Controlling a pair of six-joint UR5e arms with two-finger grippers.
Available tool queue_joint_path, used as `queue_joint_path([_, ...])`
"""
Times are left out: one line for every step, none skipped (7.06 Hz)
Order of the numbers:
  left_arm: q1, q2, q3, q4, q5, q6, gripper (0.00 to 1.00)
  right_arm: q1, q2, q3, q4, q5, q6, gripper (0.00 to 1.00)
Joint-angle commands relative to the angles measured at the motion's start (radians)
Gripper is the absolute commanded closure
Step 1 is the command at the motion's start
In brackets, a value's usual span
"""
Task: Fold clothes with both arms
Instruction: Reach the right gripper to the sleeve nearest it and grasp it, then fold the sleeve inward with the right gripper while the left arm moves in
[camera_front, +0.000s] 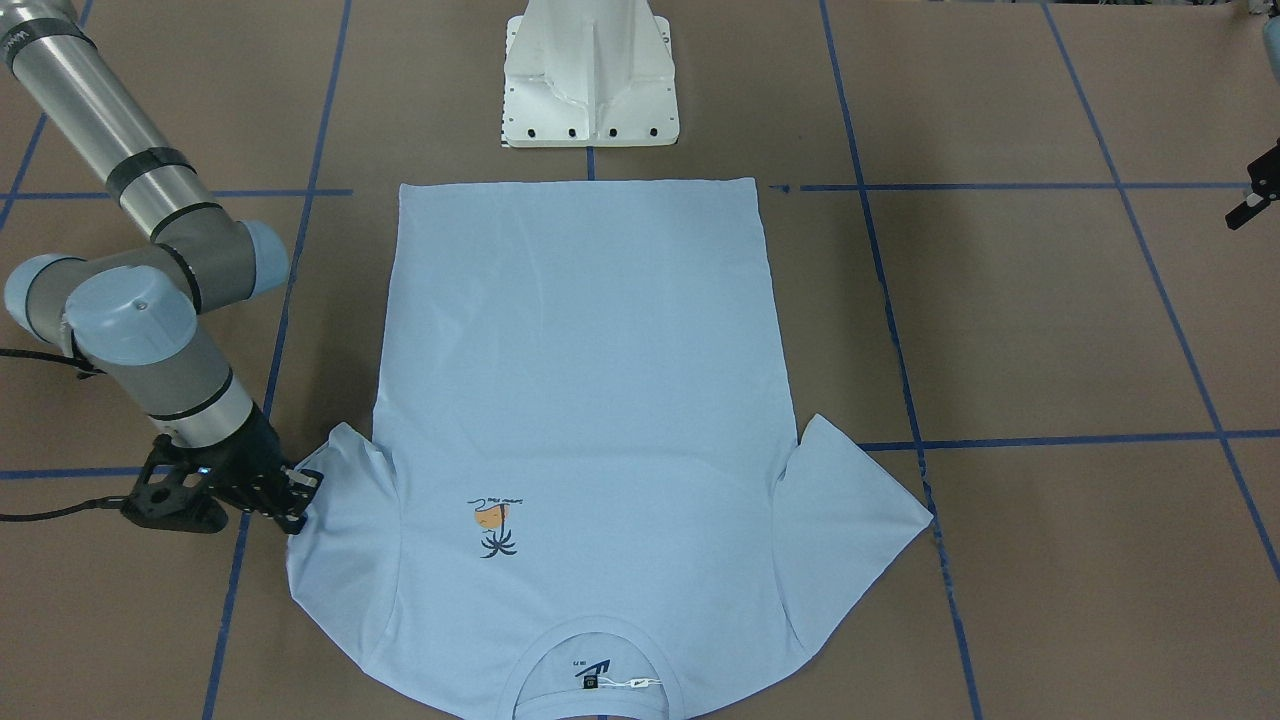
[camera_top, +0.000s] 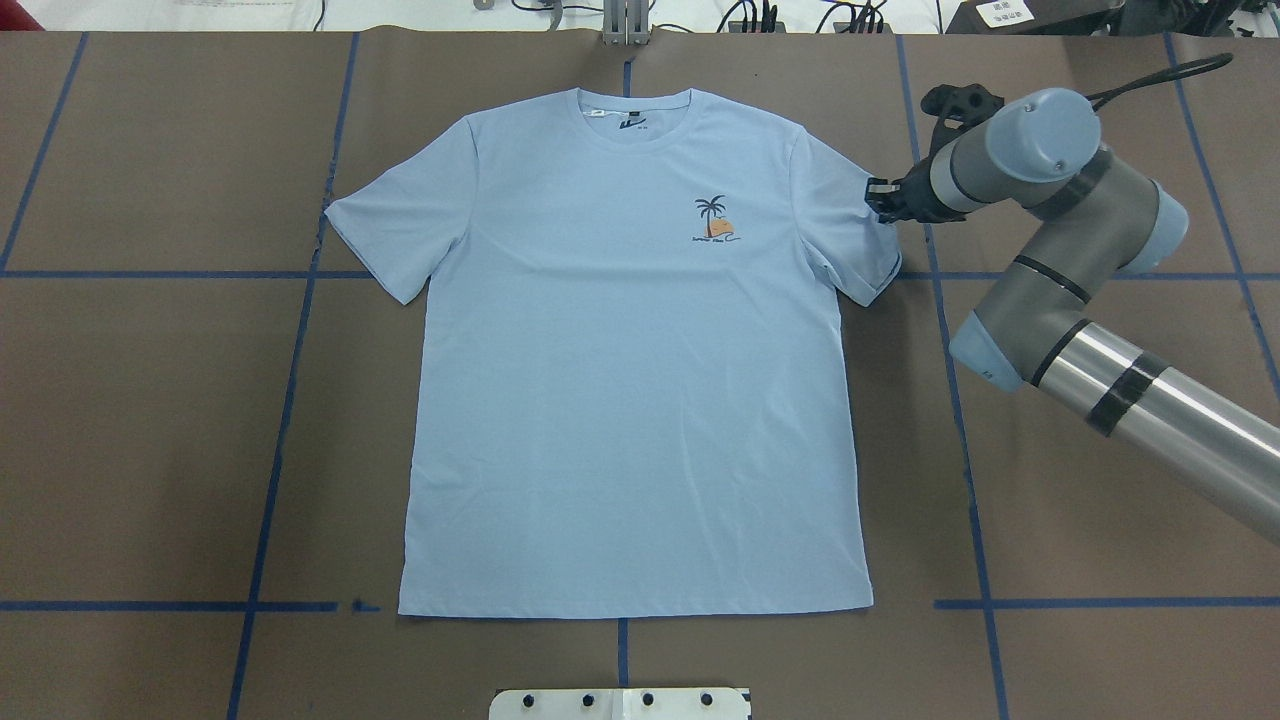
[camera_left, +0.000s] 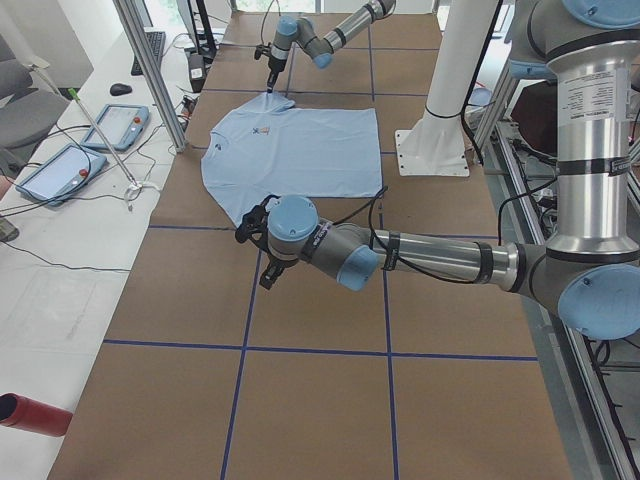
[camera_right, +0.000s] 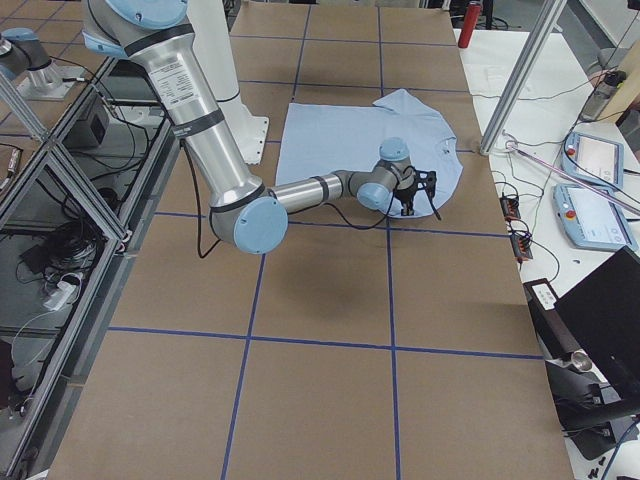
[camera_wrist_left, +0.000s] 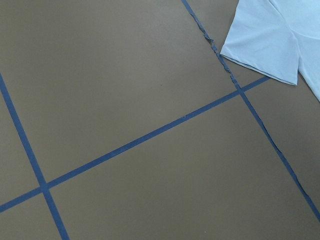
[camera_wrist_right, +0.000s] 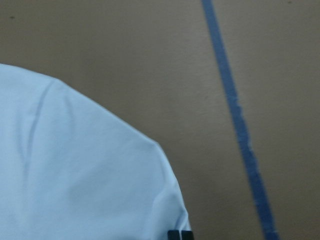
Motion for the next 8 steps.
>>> queue_joint_path([0.000, 0.001, 0.000, 0.001, -0.001, 0.000, 0.00, -0.090, 0.206, -0.031, -0.113, -0.055, 0.226, 1.00])
queue_joint_path([0.000, 0.001, -0.001, 0.001, -0.001, -0.002, 0.00, -0.105, 0.294, -0.133, -0.112, -0.098, 0.231, 1.00])
queue_joint_path([0.000, 0.001, 0.005, 0.002, 0.001, -0.002, 0.00, -0.107, 0.311, -0.157, -0.106, -0.112, 0.222, 0.88])
queue_joint_path([0.005, -0.002, 0.013, 0.002, 0.002, -0.023, 0.00, -0.122, 0.369, -0.193, -0.114, -0.141, 0.231, 0.06])
queue_joint_path([0.040, -0.032, 0.020, -0.004, 0.004, -0.166, 0.00, -0.162, 0.384, -0.188, -0.118, -0.176, 0.247, 0.00])
queue_joint_path([0.101, -0.109, 0.084, -0.053, 0.010, -0.263, 0.00, -0.164, 0.372, -0.109, -0.165, -0.177, 0.286, 0.00])
queue_joint_path([0.136, -0.187, 0.149, -0.108, 0.014, -0.338, 0.00, -0.176, 0.349, -0.021, -0.231, -0.169, 0.299, 0.00])
queue_joint_path([0.208, -0.288, 0.186, -0.113, 0.089, -0.465, 0.00, -0.193, 0.239, 0.169, -0.290, -0.149, 0.299, 0.00])
